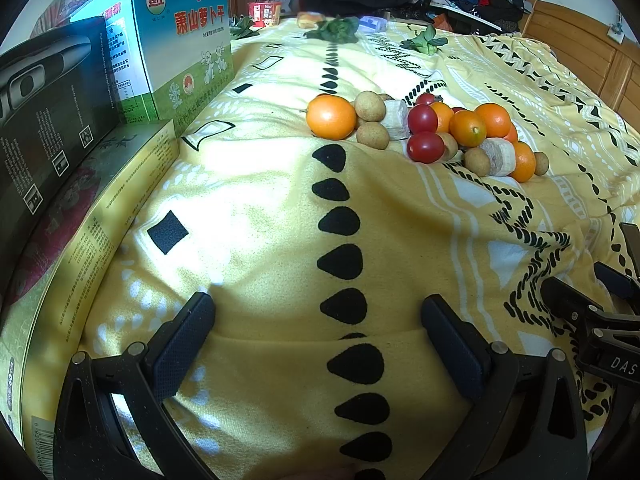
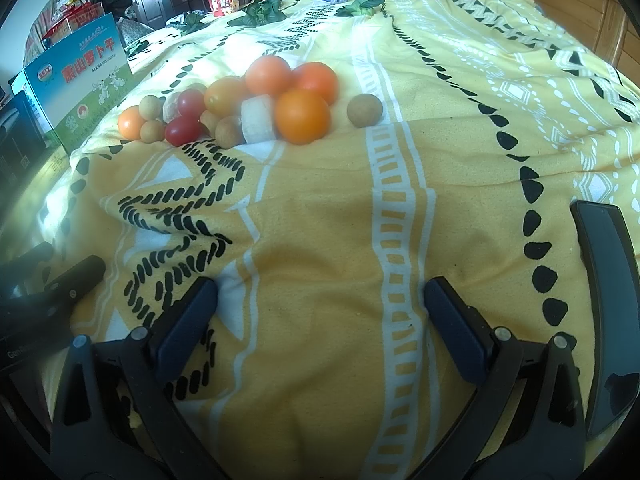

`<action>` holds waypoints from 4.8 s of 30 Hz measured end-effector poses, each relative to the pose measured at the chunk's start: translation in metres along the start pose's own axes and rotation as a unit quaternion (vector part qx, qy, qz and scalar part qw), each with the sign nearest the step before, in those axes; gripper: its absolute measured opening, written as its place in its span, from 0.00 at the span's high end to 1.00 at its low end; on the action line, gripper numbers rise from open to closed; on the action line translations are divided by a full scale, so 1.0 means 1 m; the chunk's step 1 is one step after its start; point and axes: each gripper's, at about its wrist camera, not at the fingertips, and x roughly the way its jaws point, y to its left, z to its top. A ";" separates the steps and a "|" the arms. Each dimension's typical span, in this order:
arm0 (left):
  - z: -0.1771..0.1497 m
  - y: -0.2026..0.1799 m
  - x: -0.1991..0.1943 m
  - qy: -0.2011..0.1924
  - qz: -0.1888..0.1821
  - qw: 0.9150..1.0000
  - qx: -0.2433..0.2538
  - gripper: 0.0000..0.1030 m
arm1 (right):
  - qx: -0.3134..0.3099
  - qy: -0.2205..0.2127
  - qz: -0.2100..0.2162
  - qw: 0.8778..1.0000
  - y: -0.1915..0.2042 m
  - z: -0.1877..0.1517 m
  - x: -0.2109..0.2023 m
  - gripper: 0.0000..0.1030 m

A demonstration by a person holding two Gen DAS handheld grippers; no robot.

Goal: Organize fruits

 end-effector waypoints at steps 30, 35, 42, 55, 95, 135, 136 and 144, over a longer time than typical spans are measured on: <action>-0.005 0.003 -0.002 0.000 -0.003 1.000 -0.002 0.00 | 0.000 0.001 -0.001 1.000 -0.001 -0.003 -0.001 0.00; -0.005 0.003 -0.003 0.000 -0.003 1.000 -0.002 0.00 | 0.000 0.001 -0.001 1.000 0.000 -0.003 -0.001 0.00; -0.006 0.003 -0.004 0.000 -0.004 1.000 -0.003 0.00 | 0.000 0.001 -0.001 1.000 -0.001 -0.003 -0.001 0.00; -0.006 0.007 -0.021 0.009 -0.037 0.999 0.011 0.01 | 0.009 -0.011 0.032 0.999 -0.008 -0.013 -0.014 0.00; 0.099 0.006 -0.003 -0.013 -0.096 0.995 -0.007 0.60 | 0.102 -0.004 0.139 0.985 -0.050 -0.002 -0.024 0.27; 0.090 0.027 -0.081 -0.066 -0.129 0.989 -0.024 0.60 | 0.020 -0.053 0.093 0.994 -0.038 0.106 -0.031 0.76; 0.092 0.031 -0.091 -0.078 -0.124 0.989 -0.024 0.60 | 0.013 -0.061 0.095 0.993 -0.033 0.109 -0.039 0.76; 0.098 0.100 -0.154 -0.135 -0.080 0.985 -0.066 0.60 | -0.056 -0.102 0.144 0.983 0.054 0.131 -0.097 0.76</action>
